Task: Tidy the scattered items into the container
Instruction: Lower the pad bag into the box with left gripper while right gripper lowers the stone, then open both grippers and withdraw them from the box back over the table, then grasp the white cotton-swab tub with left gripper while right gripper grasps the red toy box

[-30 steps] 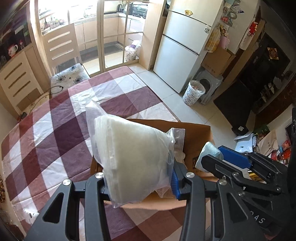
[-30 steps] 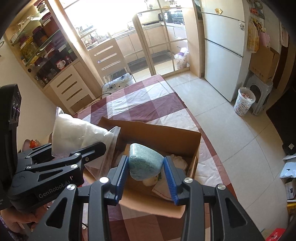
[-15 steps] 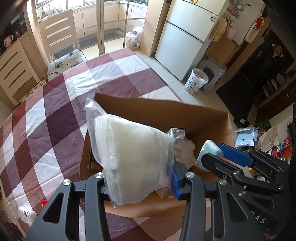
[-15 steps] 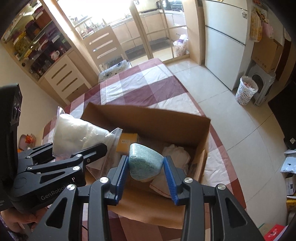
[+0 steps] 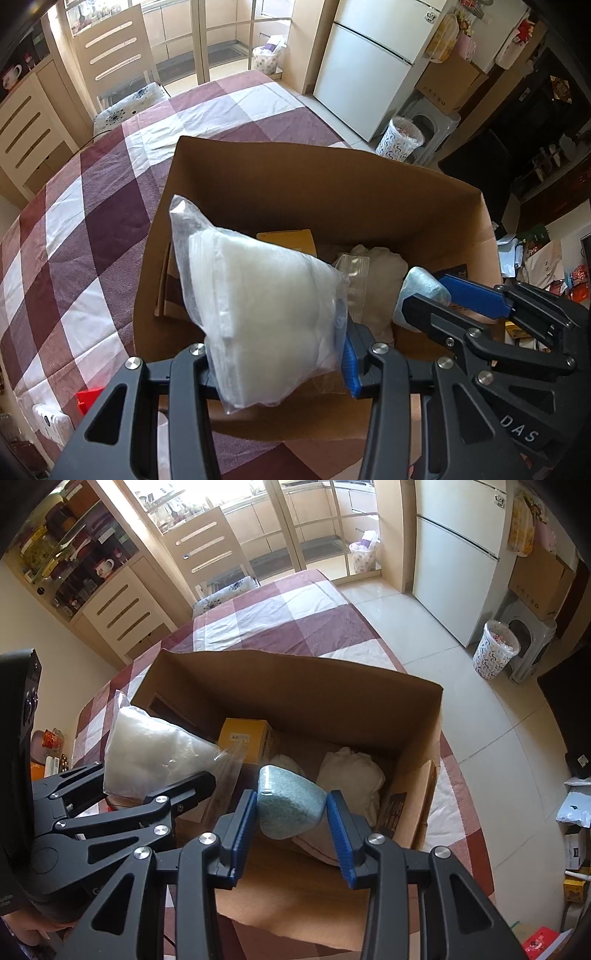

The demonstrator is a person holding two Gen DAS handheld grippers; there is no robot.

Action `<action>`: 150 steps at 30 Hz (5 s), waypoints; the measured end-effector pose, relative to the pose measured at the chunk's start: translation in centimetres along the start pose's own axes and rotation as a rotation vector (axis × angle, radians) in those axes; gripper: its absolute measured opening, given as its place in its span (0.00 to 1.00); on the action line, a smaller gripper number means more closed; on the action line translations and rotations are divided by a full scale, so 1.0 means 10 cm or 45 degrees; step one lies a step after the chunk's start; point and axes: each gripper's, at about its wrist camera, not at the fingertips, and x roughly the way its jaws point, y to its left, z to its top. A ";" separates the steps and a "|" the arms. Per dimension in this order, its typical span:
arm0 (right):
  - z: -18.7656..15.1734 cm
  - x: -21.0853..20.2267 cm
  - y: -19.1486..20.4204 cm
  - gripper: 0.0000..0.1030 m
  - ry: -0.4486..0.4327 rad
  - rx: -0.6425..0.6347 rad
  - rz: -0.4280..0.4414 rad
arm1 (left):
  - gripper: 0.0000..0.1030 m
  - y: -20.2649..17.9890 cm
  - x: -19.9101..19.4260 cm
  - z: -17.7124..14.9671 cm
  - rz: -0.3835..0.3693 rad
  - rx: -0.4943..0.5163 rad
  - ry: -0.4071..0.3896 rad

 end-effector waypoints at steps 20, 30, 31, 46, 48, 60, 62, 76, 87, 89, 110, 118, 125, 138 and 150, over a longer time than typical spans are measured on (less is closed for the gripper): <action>0.09 0.03 0.07 0.39 -0.007 -0.035 -0.018 | 0.45 0.06 0.17 0.06 0.008 -0.017 0.039; 0.12 -0.32 0.08 0.39 -0.050 0.025 -0.004 | 0.68 0.05 -0.07 0.05 -0.063 -0.042 -0.026; 0.12 -0.38 0.09 0.39 -0.054 0.029 -0.016 | 0.77 0.04 -0.13 0.04 -0.052 -0.041 -0.043; -0.18 -1.03 0.40 0.47 -0.174 0.009 -0.033 | 0.94 0.25 -1.10 -0.40 -0.044 -0.124 -0.303; -0.27 -0.98 0.50 0.47 -0.140 -0.026 -0.015 | 0.95 0.39 -1.19 -0.56 -0.038 -0.166 -0.316; -0.83 -0.62 1.43 0.47 -0.014 -0.230 0.089 | 0.97 1.43 -1.56 -1.81 0.072 -0.488 -0.321; -0.90 -0.56 1.53 0.47 -0.009 -0.157 0.236 | 0.97 1.64 -1.64 -2.05 0.102 -0.561 -0.329; -1.40 -0.23 2.58 0.47 0.075 -0.412 0.327 | 0.97 2.54 -2.02 -3.53 0.261 -0.906 -0.335; -1.62 0.16 2.83 0.47 0.122 -0.424 0.163 | 0.97 2.79 -1.77 -3.93 0.289 -1.020 -0.270; -1.61 0.24 2.85 0.47 0.133 -0.404 0.175 | 0.97 2.86 -1.71 -3.86 0.273 -1.012 -0.273; -0.96 1.21 3.20 0.47 0.250 -0.200 0.062 | 0.97 3.59 -0.71 -2.53 0.277 -0.611 -0.104; -0.87 1.48 3.23 0.47 0.269 -0.178 -0.014 | 0.97 3.67 -0.51 -2.42 0.242 -0.539 -0.061; -0.83 1.56 3.31 0.49 0.222 -0.220 -0.079 | 0.97 3.64 -0.33 -2.36 0.230 -0.470 -0.022; -0.87 1.84 3.12 0.62 0.291 -0.133 0.019 | 0.97 3.71 -0.16 -2.35 0.232 -0.488 -0.014; -0.89 1.88 3.08 0.62 0.280 -0.078 0.098 | 0.85 3.71 -0.06 -2.41 0.253 -0.489 -0.037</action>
